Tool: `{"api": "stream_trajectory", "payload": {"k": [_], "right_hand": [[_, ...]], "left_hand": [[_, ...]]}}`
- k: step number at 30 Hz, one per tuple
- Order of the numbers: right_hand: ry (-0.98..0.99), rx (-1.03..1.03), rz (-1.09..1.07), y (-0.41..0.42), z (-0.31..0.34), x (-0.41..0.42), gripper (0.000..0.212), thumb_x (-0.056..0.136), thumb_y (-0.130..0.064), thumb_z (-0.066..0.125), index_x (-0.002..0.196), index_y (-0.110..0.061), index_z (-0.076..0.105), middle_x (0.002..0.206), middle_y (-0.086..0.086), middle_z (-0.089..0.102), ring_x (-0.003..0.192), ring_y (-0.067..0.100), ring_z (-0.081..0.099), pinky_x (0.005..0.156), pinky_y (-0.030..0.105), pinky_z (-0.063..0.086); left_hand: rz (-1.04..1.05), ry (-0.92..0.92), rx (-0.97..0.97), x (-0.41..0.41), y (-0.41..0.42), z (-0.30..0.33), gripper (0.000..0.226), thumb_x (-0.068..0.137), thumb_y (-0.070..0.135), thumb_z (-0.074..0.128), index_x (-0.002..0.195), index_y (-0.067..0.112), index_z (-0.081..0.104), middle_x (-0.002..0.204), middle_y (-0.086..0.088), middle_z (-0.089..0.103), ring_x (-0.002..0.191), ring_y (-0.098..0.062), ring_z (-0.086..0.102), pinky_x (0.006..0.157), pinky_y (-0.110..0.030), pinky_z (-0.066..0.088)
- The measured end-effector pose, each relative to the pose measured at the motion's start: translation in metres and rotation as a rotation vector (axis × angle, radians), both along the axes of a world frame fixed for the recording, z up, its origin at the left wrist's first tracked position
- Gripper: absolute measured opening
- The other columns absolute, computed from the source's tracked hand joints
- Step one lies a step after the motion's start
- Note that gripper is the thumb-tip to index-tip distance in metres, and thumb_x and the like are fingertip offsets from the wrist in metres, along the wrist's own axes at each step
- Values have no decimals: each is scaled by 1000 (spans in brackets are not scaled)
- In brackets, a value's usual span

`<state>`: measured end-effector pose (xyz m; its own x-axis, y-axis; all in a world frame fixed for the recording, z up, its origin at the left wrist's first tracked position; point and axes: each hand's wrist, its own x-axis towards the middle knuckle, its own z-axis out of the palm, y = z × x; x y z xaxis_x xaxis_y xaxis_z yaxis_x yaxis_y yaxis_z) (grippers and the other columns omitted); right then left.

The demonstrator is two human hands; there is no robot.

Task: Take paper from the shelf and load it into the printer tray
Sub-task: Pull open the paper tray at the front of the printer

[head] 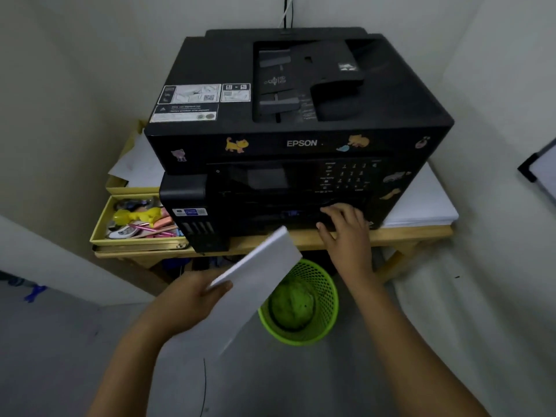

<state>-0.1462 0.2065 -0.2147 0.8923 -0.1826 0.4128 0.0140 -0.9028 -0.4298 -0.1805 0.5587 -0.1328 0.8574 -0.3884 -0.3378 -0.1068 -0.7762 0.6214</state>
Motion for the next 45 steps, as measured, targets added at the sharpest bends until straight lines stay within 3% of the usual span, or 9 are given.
{"api": "stream_trajectory", "payload": {"k": [3, 10, 14, 17, 25, 30, 36, 41, 45], "right_hand": [[82, -62, 110, -17, 9, 4, 32, 104, -30, 68, 135, -25, 71, 129, -5, 67, 120, 22, 62, 99, 43, 43], [164, 3, 249, -28, 29, 5, 40, 104, -14, 65, 143, -21, 69, 139, -4, 67, 122, 20, 61, 100, 35, 48], [202, -43, 320, -32, 29, 5, 51, 98, -17, 70, 149, -19, 63, 145, -3, 61, 128, 18, 54, 106, 36, 47], [188, -109, 345, -33, 24, 9, 51, 97, -16, 73, 147, -15, 63, 140, 0, 60, 124, 20, 56, 104, 38, 50], [78, -150, 287, -34, 8, 25, 28, 93, -5, 78, 121, -6, 75, 112, 9, 63, 99, 29, 62, 80, 49, 59], [66, -81, 288, -33, 8, 26, 31, 95, -8, 78, 125, -8, 77, 109, 8, 62, 98, 27, 59, 80, 44, 56], [100, -7, 295, -32, 10, 25, 37, 95, -4, 77, 132, -8, 76, 108, 7, 62, 100, 25, 57, 84, 41, 56], [136, 15, 314, -34, 12, 28, 37, 97, -4, 75, 134, -5, 74, 109, 8, 62, 103, 27, 57, 90, 46, 57], [147, 4, 317, -33, 11, 22, 35, 97, -3, 73, 132, -5, 74, 108, 7, 60, 103, 26, 56, 90, 45, 56]], "left_hand": [[-181, -104, 176, 20, -26, 4, 38, 109, 39, 53, 147, 38, 59, 120, 6, 73, 95, -5, 63, 74, -22, 48], [-413, -228, 361, 72, -70, 6, 51, 111, 40, 46, 161, 40, 37, 122, -14, 73, 110, -32, 68, 84, -36, 50], [-400, -191, 402, 89, -82, 1, 74, 111, 40, 45, 165, 50, -5, 70, -10, 58, 65, -28, 59, 71, -46, 53], [-326, -156, 384, 98, -87, -4, 84, 110, 41, 47, 164, 46, -17, 63, -9, 54, 57, -26, 53, 67, -49, 54], [-277, -79, 395, 104, -88, -21, 81, 110, 43, 47, 167, 38, -11, 65, -6, 55, 57, -21, 54, 58, -37, 44], [-272, -86, 374, 97, -92, -21, 84, 110, 42, 48, 166, 36, -14, 66, -1, 51, 57, -16, 51, 53, -28, 37], [-270, -29, 361, 96, -95, -21, 87, 110, 42, 49, 166, 33, -15, 115, -17, 70, 80, -19, 57, 77, -33, 48], [-270, -38, 361, 94, -88, -21, 89, 109, 41, 50, 164, 40, -20, 72, -2, 55, 62, -18, 55, 64, -34, 45], [-265, -67, 388, 92, -89, -22, 87, 110, 41, 49, 166, 35, -16, 73, -1, 52, 64, -18, 54, 67, -37, 46]]}}
